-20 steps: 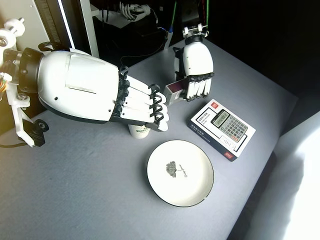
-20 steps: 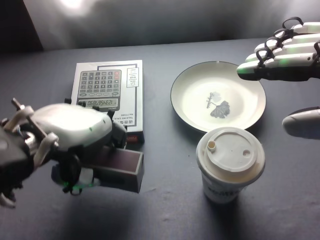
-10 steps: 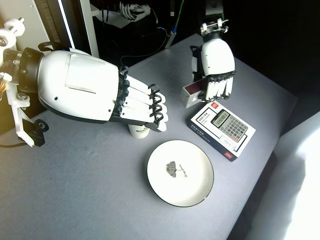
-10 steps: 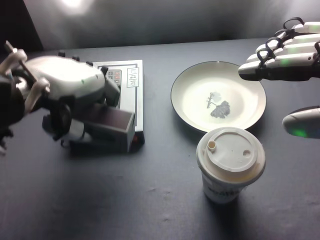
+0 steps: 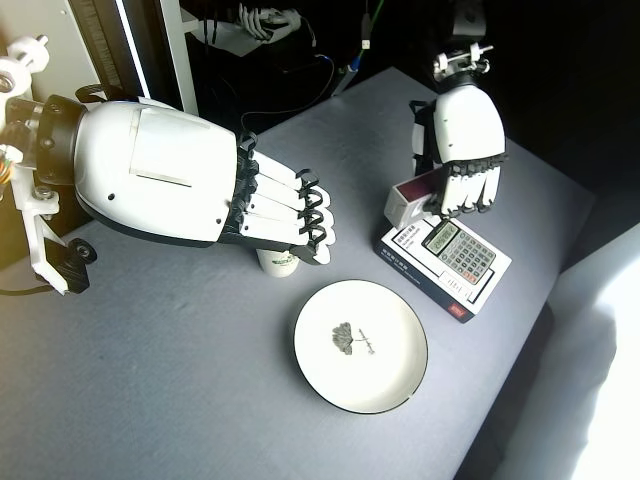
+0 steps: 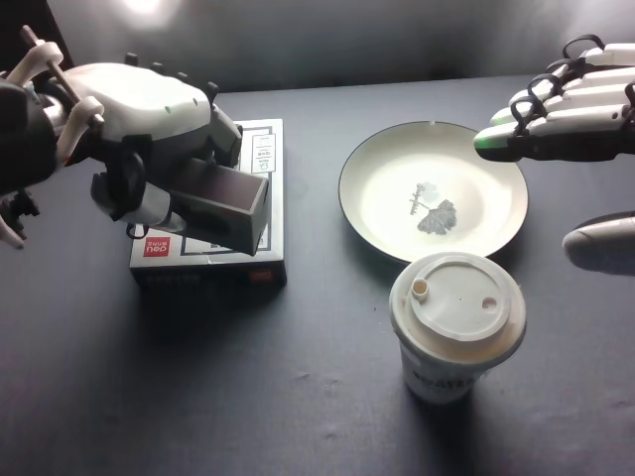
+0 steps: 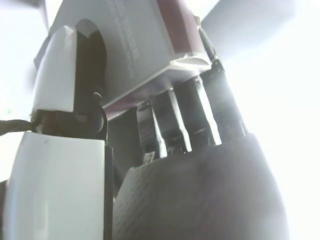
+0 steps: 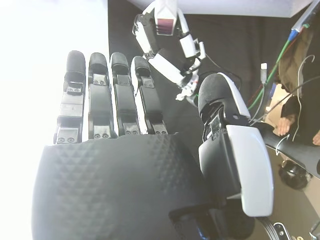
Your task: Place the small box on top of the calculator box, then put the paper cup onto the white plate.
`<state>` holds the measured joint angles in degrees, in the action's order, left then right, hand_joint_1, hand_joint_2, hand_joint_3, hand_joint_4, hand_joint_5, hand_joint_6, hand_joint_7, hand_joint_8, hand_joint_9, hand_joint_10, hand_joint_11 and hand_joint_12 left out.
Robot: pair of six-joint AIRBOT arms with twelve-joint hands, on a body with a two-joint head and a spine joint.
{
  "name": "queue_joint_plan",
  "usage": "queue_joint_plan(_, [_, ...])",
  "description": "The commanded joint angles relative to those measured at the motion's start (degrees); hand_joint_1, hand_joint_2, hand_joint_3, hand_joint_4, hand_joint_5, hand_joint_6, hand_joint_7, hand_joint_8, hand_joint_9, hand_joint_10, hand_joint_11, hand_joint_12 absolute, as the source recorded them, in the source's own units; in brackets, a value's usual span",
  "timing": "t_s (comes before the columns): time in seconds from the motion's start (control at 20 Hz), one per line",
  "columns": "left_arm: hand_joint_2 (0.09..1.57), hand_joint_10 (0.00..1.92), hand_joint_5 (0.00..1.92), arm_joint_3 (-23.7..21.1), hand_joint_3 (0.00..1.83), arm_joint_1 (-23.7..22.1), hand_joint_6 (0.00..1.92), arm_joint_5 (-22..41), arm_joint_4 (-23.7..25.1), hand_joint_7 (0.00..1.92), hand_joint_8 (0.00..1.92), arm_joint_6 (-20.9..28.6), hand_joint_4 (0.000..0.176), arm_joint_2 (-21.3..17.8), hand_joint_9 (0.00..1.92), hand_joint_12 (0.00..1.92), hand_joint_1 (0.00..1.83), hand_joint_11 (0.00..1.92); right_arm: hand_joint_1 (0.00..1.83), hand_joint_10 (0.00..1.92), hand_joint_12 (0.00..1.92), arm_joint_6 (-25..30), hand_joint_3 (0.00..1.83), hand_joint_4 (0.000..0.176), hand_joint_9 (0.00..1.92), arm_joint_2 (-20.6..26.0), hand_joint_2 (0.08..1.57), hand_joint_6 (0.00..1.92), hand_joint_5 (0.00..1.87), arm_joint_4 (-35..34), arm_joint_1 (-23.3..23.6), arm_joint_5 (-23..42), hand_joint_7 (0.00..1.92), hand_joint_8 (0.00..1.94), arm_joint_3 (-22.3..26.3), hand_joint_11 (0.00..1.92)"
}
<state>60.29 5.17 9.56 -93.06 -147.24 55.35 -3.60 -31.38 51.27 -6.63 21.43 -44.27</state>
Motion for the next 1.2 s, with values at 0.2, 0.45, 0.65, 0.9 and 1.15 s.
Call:
queue_joint_plan(0.2, [1.19,1.48,0.68,5.4,0.0,-0.7,1.23,-2.9,0.7,0.93,1.05,-0.3,0.0,3.0,0.77,1.3,1.36,0.44,0.07,0.01,0.63,0.5,0.0,0.0,0.23,0.7,1.34,0.0,0.23,-1.9,0.6,4.4,0.24,0.0,0.2,0.0])
queue_joint_plan(0.45, [1.17,1.43,0.73,9.4,0.0,-0.4,1.18,-4.5,0.7,0.97,0.98,-0.2,0.0,5.7,0.81,1.28,1.36,0.47,0.07,0.0,0.56,0.5,0.0,0.0,0.2,0.8,1.34,0.0,0.23,-1.8,0.5,4.4,0.23,0.0,0.2,0.0])
queue_joint_plan(0.65, [1.19,1.47,0.68,11.1,0.0,0.2,1.22,-5.1,0.7,0.96,1.03,-0.1,0.0,6.4,0.76,1.29,1.36,0.43,0.1,0.01,0.62,0.5,0.0,0.0,0.23,0.8,1.34,0.0,0.24,-1.8,0.5,4.4,0.26,0.01,0.2,0.0])
queue_joint_plan(0.9, [1.19,1.47,0.68,12.4,0.0,1.1,1.29,-5.5,0.7,0.92,1.05,0.8,0.0,7.1,0.76,1.31,1.36,0.4,0.1,0.01,0.67,0.5,0.0,0.0,0.24,0.8,1.33,0.01,0.26,-1.8,0.5,4.4,0.27,0.01,0.2,0.0])
queue_joint_plan(1.15, [1.17,0.54,0.62,12.7,0.0,1.1,0.29,-5.5,0.7,0.72,0.59,1.1,0.0,7.2,0.67,1.21,1.25,0.24,0.08,0.0,0.62,0.5,0.0,0.0,0.22,0.8,1.34,0.0,0.26,-1.8,0.5,4.4,0.26,0.0,0.2,0.0])
